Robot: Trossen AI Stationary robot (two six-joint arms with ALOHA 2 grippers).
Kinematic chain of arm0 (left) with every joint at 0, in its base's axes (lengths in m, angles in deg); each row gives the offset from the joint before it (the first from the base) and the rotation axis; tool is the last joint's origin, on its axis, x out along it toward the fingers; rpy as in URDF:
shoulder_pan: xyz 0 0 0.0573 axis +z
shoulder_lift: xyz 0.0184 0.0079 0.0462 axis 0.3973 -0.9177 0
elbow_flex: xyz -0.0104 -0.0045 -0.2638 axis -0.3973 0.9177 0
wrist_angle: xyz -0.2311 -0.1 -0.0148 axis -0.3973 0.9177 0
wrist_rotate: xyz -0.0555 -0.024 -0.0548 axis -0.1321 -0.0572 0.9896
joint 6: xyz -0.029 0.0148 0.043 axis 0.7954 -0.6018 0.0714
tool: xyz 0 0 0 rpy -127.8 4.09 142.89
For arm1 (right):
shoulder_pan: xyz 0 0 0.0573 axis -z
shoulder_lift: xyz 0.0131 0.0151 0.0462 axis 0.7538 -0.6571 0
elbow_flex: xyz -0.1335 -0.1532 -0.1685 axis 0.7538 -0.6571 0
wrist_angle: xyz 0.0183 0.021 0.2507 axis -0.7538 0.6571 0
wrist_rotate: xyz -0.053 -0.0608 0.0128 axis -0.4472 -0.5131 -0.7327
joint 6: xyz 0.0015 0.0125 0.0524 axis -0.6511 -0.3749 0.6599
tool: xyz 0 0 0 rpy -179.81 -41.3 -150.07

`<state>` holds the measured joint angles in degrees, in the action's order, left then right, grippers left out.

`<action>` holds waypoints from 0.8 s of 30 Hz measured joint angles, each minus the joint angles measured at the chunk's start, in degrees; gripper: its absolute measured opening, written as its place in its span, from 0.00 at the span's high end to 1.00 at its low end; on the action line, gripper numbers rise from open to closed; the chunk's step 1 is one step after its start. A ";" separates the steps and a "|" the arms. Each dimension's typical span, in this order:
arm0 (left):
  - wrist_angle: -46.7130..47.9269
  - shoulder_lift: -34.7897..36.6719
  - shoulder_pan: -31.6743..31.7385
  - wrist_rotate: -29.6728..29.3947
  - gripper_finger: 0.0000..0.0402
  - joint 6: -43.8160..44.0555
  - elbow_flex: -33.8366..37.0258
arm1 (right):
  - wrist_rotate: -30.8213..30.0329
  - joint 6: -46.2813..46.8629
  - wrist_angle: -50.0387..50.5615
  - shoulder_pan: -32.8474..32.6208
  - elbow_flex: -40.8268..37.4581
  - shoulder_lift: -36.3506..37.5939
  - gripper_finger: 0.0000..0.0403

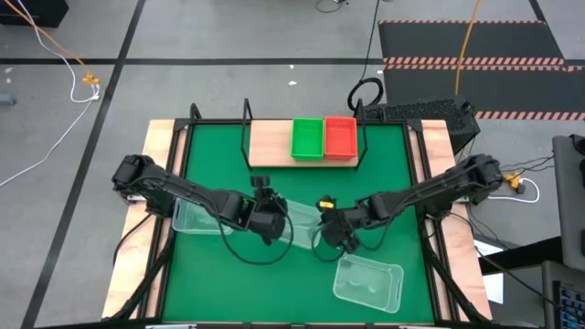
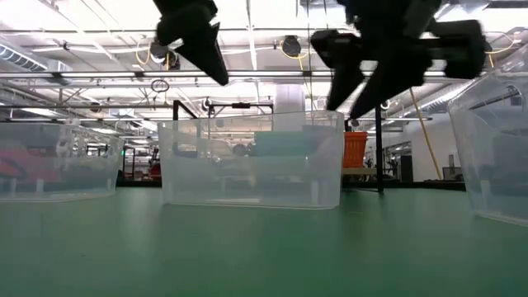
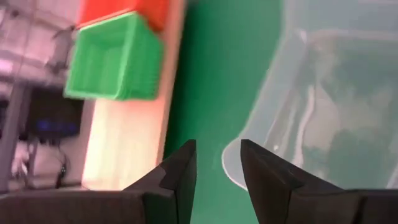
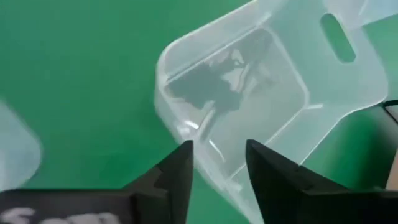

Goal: Stack baskets on shelf by color
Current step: Put the bottom right transparent bin on the shelf

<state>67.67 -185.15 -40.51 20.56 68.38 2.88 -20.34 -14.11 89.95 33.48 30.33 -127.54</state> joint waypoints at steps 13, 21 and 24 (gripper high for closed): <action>2.61 1.06 -4.37 -8.08 0.68 12.76 0.00 | 0.09 -0.71 9.07 -1.02 1.14 1.82 0.61; 5.37 6.15 -5.16 -12.03 0.68 16.74 0.00 | 5.63 3.27 9.43 -8.11 1.20 11.94 0.64; 4.33 7.81 -5.15 -13.32 0.68 16.91 0.00 | 9.73 3.87 6.63 -10.23 1.20 9.38 0.64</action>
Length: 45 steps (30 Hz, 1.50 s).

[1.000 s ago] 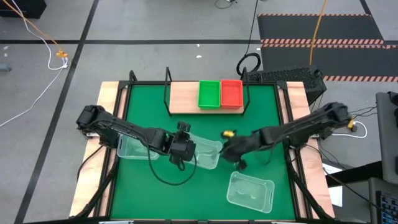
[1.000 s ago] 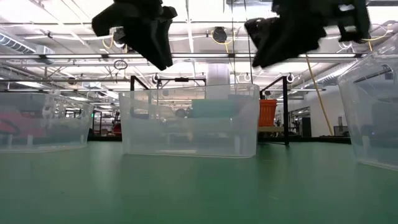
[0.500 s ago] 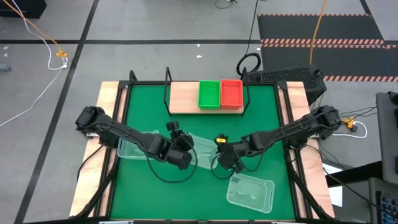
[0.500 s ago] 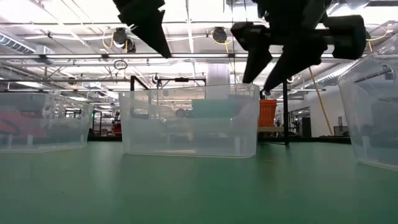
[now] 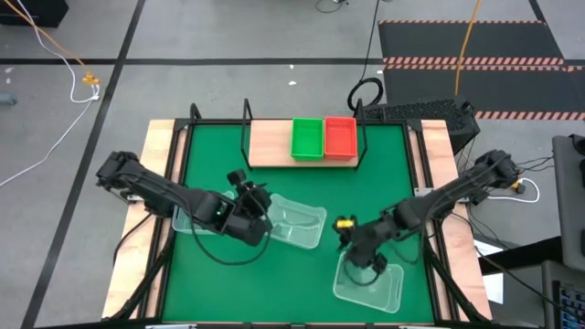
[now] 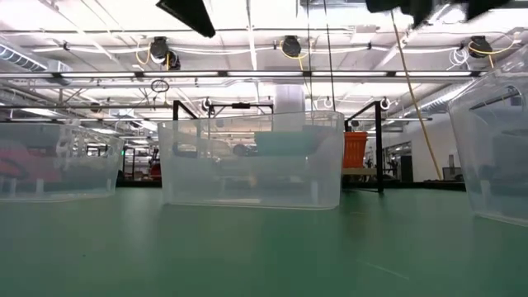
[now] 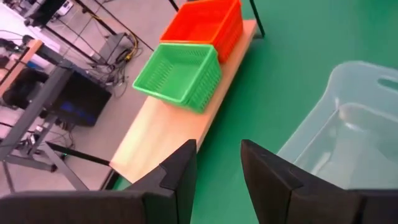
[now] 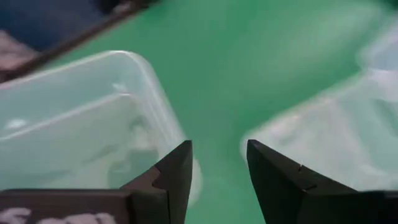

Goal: Stack baskets on shelf by color
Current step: Put the bottom right transparent bin on the shelf

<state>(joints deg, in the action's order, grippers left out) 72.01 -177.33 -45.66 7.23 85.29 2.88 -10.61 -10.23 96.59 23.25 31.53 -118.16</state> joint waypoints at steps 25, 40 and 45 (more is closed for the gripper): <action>-2.31 0.71 -0.71 0.45 0.68 -0.86 0.00 | -8.98 10.14 21.35 6.88 -0.11 -5.16 0.97; 6.42 0.71 -3.59 -0.54 0.68 7.38 0.00 | -23.03 29.25 28.17 24.57 -0.22 5.69 0.69; 13.04 0.69 -5.32 -4.28 0.68 12.03 0.02 | -9.20 30.52 24.34 22.27 -0.20 7.97 0.61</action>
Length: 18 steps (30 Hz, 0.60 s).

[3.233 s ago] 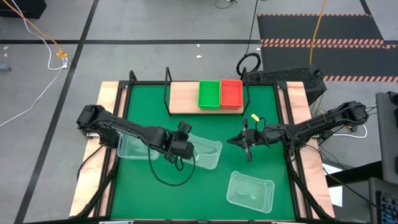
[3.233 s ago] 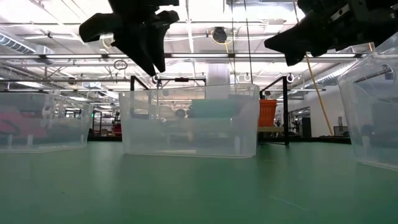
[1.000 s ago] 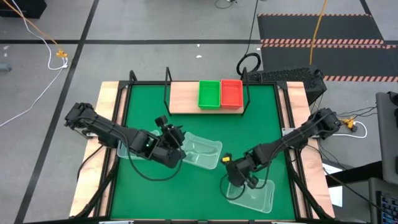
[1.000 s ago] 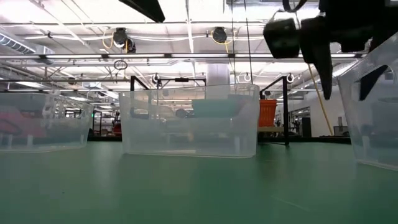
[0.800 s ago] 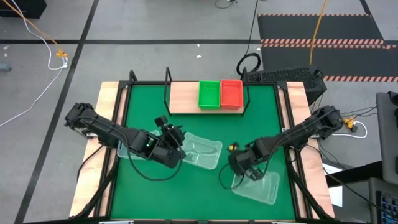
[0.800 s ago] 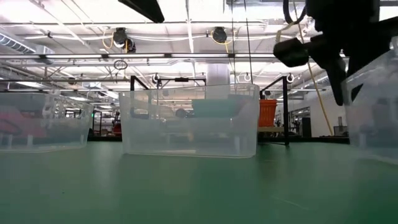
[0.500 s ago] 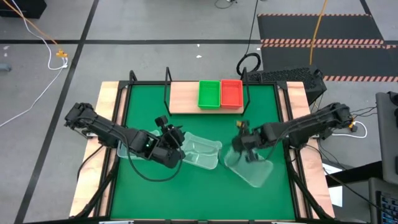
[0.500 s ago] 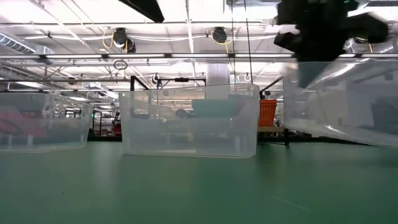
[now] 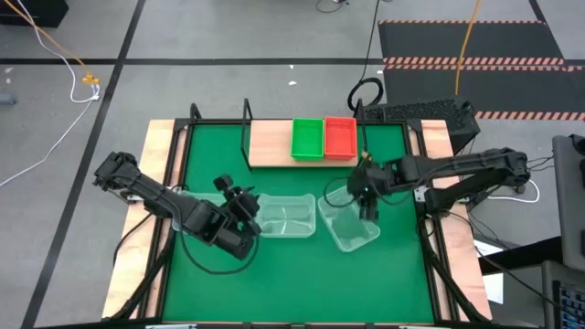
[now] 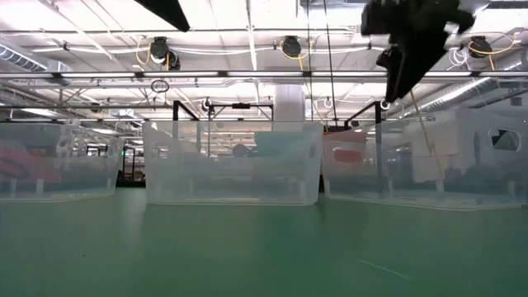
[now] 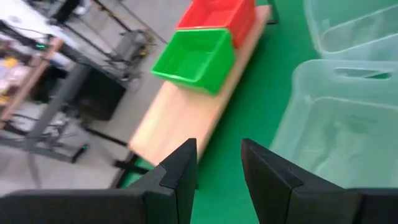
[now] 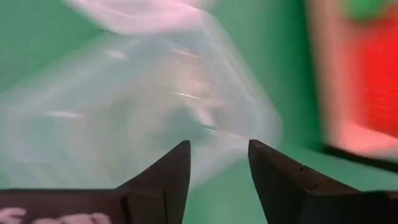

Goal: Stack baskets on shelf by color
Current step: Put the bottom right transparent bin on the shelf

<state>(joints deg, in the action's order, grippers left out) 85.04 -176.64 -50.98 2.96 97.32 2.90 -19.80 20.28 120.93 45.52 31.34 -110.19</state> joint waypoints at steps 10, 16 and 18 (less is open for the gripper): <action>8.58 0.00 2.61 -5.65 0.68 8.75 0.02 | 5.13 8.39 -6.34 -15.62 -5.61 -0.05 0.62; 8.87 0.00 4.54 -5.65 0.68 8.33 0.02 | -0.68 9.55 -7.50 -25.86 -7.61 -1.07 0.63; 8.83 0.00 5.23 -5.67 0.68 7.88 0.02 | -3.76 9.27 -7.38 -27.97 -7.61 -1.57 0.63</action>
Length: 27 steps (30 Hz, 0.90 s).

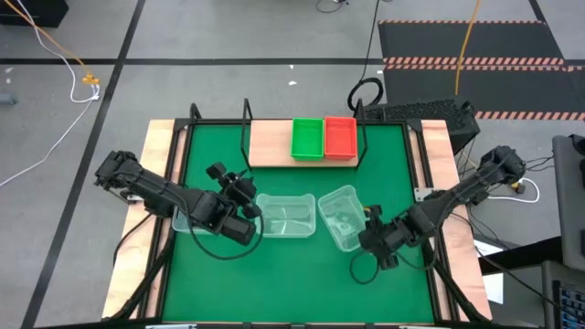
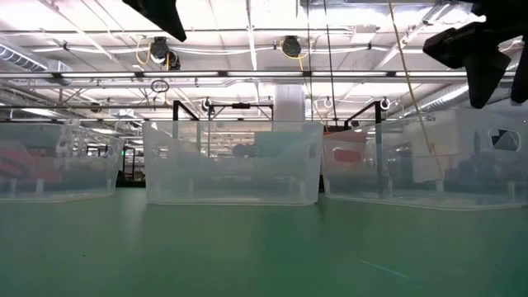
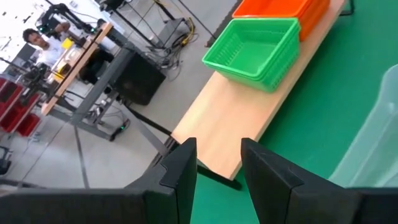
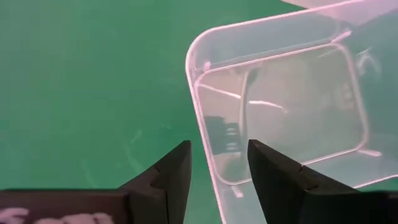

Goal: Stack baskets on shelf by color
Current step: Put the bottom right transparent bin on the shelf

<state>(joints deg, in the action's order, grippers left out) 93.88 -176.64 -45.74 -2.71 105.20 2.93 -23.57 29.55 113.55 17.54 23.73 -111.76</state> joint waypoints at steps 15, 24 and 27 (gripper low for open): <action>-0.36 0.00 7.50 -0.05 0.68 -4.54 0.00 | -1.28 3.93 -3.86 -1.91 -3.65 -2.86 0.66; -0.28 -0.02 7.80 0.52 0.68 -4.78 0.00 | -0.87 12.09 -8.48 -1.74 -7.07 -2.71 0.96; -0.20 -0.02 7.79 2.22 0.68 -4.00 0.00 | -0.81 14.32 -11.73 -1.72 -6.19 -2.47 0.98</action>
<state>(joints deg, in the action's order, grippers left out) 93.68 -176.67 -37.95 -0.49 101.20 2.93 -24.38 43.87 101.82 15.82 17.54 -114.23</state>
